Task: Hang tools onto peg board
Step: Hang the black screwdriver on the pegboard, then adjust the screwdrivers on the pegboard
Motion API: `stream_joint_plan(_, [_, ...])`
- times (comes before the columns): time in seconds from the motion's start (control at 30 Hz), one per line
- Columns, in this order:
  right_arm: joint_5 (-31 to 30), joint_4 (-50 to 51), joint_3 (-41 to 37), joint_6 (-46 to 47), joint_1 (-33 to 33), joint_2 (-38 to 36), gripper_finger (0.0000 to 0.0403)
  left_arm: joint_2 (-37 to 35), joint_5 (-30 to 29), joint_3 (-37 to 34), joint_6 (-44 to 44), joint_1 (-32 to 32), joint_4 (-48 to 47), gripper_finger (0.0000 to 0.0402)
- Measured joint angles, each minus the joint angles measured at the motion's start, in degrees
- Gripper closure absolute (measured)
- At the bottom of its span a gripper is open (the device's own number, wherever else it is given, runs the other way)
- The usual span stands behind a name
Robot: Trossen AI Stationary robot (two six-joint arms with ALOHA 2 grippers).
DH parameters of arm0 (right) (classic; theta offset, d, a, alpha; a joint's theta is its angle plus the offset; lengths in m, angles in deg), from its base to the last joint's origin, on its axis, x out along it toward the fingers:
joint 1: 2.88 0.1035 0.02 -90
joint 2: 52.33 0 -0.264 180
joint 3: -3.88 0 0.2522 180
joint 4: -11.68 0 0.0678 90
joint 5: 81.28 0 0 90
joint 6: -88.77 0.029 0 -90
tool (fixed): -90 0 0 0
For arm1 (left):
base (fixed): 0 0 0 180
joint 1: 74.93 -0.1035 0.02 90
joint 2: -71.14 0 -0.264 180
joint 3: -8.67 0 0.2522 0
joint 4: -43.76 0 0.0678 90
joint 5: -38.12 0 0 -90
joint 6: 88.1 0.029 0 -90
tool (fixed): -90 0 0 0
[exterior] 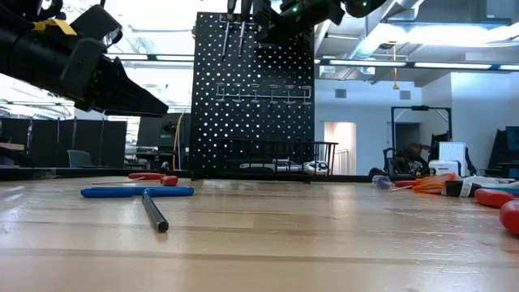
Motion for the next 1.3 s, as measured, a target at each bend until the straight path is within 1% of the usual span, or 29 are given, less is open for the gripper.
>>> stream_joint_plan(0.13, [-0.4,3.5,-0.1,-1.1,-0.1,-0.1,0.0355,0.0,0.0,0.0,0.1,0.0,0.0,0.0139])
stream_joint_plan(0.3, [-0.7,6.2,-0.5,-4.4,0.0,0.4,0.0309,0.0,0.0,0.0,0.0,0.0,-0.2,0.0139])
stream_joint_plan(0.43, [-0.7,7.7,-0.2,-8.9,0.2,0.0,0.0271,0.0,0.1,0.0,-0.7,0.0,-0.9,0.0139])
stream_joint_plan(0.53, [-0.9,9.1,-0.4,-11.7,1.4,0.4,0.0254,0.0,0.1,0.0,-0.9,0.1,-1.0,0.0139])
stream_joint_plan(0.67, [-1.6,11.2,-0.3,-14.6,3.8,-0.9,0.0249,0.0,0.1,0.0,-1.1,0.5,-1.0,0.0139])
stream_joint_plan(0.8, [-1.7,15.3,-0.3,-18.9,7.4,-2.1,0.0259,0.0,0.1,0.0,-1.2,0.7,-1.0,0.0139])
stream_joint_plan(0.93, [1.5,14.6,-0.3,-28.4,12.9,-3.5,0.0272,0.0,0.1,0.0,-1.0,0.7,-1.0,0.0139])
stream_joint_plan(1.0, [1.2,14.2,-0.3,-33.6,16.0,-4.4,0.0277,0.0,0.1,0.0,-1.0,0.7,-1.0,0.0139])
stream_joint_plan(1.07, [-0.3,14.2,-0.3,-37.2,19.1,-5.4,0.0279,0.0,0.1,0.0,-0.9,0.7,-0.9,0.0139])
stream_joint_plan(1.17, [-3.5,14.3,-0.3,-36.4,22.8,-7.3,0.0278,0.0,0.1,0.0,-0.9,0.7,-1.0,0.0139])
stream_joint_plan(1.23, [-3.7,14.3,-0.2,-34.0,24.3,-8.4,0.0270,0.0,0.1,0.0,-0.9,0.7,-0.9,0.0139])
stream_joint_plan(1.3, [-3.5,11.4,-0.2,-33.0,24.2,-8.4,0.0257,0.0,0.1,0.0,-0.9,0.7,-0.9,0.0139])
